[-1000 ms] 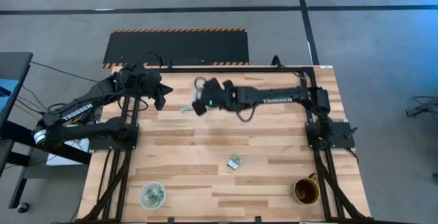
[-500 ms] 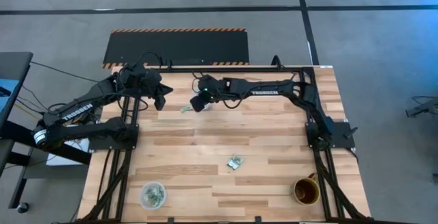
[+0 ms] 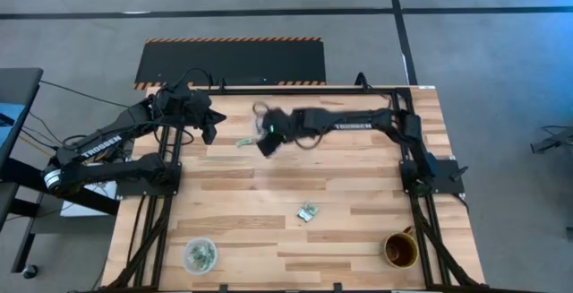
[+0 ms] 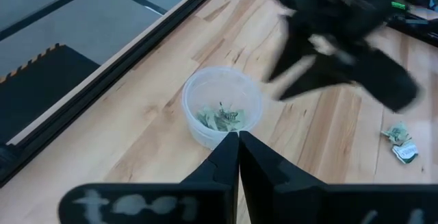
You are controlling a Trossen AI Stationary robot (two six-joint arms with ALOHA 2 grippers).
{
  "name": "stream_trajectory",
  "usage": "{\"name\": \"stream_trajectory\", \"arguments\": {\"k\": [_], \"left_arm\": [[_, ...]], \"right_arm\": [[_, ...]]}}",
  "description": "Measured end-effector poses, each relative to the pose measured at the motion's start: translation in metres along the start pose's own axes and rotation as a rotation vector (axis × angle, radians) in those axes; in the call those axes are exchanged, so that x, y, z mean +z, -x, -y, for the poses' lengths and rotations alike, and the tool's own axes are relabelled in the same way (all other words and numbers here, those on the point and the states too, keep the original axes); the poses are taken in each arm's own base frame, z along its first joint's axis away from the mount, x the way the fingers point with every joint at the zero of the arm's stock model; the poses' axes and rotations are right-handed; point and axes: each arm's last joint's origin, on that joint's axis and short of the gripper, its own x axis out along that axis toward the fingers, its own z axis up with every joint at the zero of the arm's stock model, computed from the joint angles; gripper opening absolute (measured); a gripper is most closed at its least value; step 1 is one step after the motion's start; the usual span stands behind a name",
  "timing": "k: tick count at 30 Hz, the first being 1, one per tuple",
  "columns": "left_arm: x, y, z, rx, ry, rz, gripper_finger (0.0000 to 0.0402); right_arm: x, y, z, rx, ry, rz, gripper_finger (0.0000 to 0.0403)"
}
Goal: Pick and place Stevia / Truvia into bins
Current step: Put the stevia packet into the top transparent container
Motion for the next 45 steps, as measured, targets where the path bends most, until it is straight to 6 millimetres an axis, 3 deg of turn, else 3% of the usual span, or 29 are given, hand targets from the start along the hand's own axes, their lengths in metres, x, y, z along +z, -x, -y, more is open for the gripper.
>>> {"name": "stream_trajectory", "arguments": {"k": [6, 11, 17, 22, 34, 45], "left_arm": [[0.0, 0.0, 0.0, 0.0, 0.0, -0.001, 0.0], [0.0, 0.0, 0.0, 0.0, 0.0, -0.001, 0.0], [0.0, 0.0, 0.0, 0.0, 0.0, -0.001, 0.0], [0.0, 0.0, 0.0, 0.0, 0.0, -0.001, 0.0], [0.0, 0.0, 0.0, 0.0, 0.0, -0.001, 0.0], [0.0, 0.0, 0.0, 0.001, 0.0, -0.001, 0.0]], "right_arm": [[-0.067, 0.031, -0.048, -0.104, -0.004, -0.181, 0.0146], [-0.12, 0.055, -0.085, -0.163, -0.055, -0.204, 0.0147], [-0.166, 0.069, -0.098, -0.247, -0.151, -0.27, 0.0142], [-0.174, 0.071, -0.098, -0.258, -0.184, -0.33, 0.0137], [-0.196, 0.044, -0.087, -0.217, -0.203, -0.403, 0.0136], [-0.198, 0.045, -0.086, -0.228, -0.171, -0.426, 0.0136]]}}
